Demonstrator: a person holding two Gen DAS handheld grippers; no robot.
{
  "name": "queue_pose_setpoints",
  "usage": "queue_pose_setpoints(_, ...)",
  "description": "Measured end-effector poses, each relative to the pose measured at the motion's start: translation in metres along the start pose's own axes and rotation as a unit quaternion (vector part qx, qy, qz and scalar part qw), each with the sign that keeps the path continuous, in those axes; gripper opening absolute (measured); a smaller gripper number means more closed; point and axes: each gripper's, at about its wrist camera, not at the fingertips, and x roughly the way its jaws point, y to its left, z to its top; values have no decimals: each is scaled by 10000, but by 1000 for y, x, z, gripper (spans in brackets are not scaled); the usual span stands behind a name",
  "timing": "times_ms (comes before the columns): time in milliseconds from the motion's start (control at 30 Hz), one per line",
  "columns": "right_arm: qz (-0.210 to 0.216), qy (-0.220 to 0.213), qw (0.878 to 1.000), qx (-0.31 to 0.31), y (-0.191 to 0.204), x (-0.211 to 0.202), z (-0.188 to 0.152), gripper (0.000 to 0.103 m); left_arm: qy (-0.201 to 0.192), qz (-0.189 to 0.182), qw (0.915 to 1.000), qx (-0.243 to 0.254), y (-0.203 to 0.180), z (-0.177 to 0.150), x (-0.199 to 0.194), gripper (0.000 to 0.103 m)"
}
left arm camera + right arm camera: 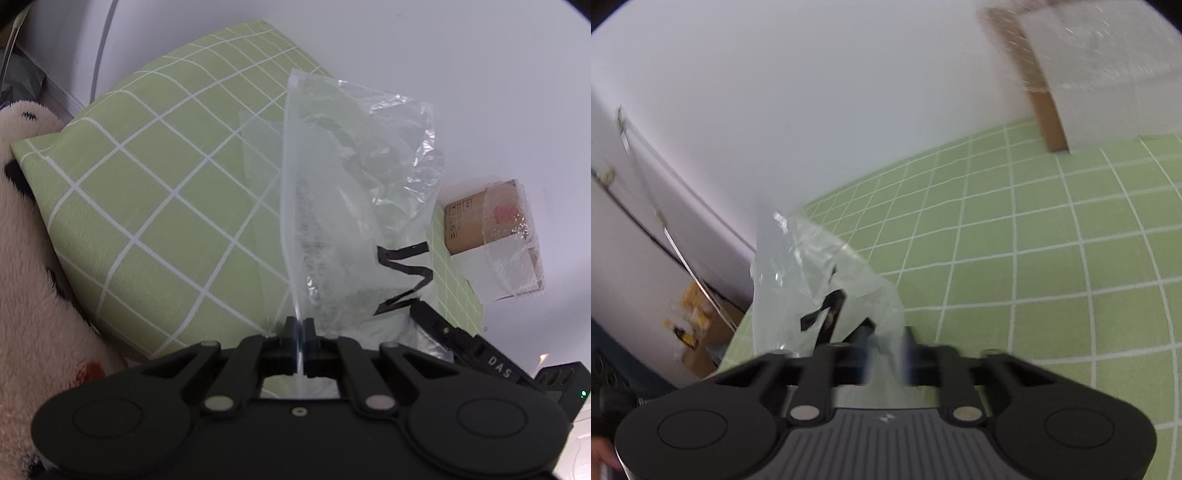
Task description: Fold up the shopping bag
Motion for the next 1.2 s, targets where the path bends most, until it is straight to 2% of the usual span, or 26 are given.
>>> queue_pose_setpoints(133, -3, -247, 9994, 262, -3, -7, 3, 8, 17, -29, 10000, 9, -1, 4, 3, 3)
queue_pose_setpoints(233, -401, -701, 9967, 105, 2, -13, 2, 4, 57, -103, 9999, 90, -8, 7, 9, 4)
queue_pose_setpoints(367, -672, -1138, 9903, 432, -5, -25, 3, 3, -15, -111, 9986, 517, -33, 13, 17, 6)
queue_pose_setpoints(500, -1239, -1521, 9787, 604, -14, -38, 2, 2, -118, -20, 9975, 692, -44, 16, 20, 5)
queue_pose_setpoints(567, -1384, -1511, 9779, 413, -12, -40, 1, 2, -209, -103, 9977, 632, -44, 18, 16, 5)
queue_pose_setpoints(667, -1554, -1437, 9773, 70, -6, -41, -4, 2, -161, -651, 9952, 718, -51, 21, 13, 5)
queue_pose_setpoints(700, -1562, -1399, 9778, 7, -5, -39, -6, 2, -162, -681, 9938, 859, -58, 20, 15, 5)
queue_pose_setpoints(800, -1636, -1315, 9776, -121, -4, -33, -10, 2, -266, -549, 9900, 1271, -81, 14, 29, 5)
queue_pose_setpoints(900, -1735, -1227, 9771, -99, -2, -26, -10, 2, -104, -405, 9906, 1305, -90, 14, 49, 5)
queue_pose_setpoints(1000, -1878, -1194, 9747, -196, 9, -30, -20, 2, -116, -147, 9891, 1461, -102, 10, 68, 5)
queue_pose_setpoints(1100, -1940, -1176, 9732, -388, 14, -32, -26, 3, -86, 171, 9882, 1521, -100, 8, 75, 5)
queue_pose_setpoints(1200, -1928, -1151, 9735, -432, 16, -33, -30, 3, -115, 168, 9883, 1510, -93, 10, 74, 5)
